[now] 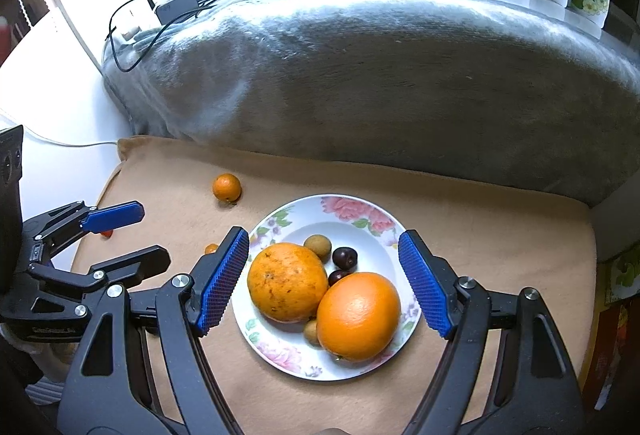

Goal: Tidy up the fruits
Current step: 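Move the left tool to a black grape while the right tool approaches a kumquat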

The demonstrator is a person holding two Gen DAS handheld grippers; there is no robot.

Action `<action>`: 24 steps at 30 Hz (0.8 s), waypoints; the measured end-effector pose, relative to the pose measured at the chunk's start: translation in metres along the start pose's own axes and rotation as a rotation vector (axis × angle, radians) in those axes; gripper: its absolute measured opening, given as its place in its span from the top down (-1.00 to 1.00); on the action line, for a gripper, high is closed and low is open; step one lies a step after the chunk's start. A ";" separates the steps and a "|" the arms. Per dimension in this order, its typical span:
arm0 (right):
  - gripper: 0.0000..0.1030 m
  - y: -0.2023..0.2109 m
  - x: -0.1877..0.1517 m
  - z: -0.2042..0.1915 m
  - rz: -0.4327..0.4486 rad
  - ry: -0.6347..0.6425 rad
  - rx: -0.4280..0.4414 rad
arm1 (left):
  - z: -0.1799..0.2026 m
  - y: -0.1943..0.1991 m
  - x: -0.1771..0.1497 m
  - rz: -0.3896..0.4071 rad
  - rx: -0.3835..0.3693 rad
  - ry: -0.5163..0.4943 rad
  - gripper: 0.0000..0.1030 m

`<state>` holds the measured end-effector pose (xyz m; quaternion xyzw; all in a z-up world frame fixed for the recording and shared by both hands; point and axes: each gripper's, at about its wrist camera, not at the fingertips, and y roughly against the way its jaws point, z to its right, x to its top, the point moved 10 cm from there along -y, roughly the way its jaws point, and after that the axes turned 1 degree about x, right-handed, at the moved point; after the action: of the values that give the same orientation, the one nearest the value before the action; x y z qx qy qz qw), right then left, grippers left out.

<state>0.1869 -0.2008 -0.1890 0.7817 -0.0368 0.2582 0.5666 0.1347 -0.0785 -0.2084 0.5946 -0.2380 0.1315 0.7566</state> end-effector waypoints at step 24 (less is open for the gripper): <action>-0.55 -0.025 -0.006 -0.088 -0.080 0.172 0.156 | -0.115 0.051 -0.087 -0.046 0.163 0.227 -0.34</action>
<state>0.1584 -0.1135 -0.1934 0.7993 0.0633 0.3036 0.5147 0.0597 0.0529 -0.2317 0.6406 -0.1260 0.1994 0.7308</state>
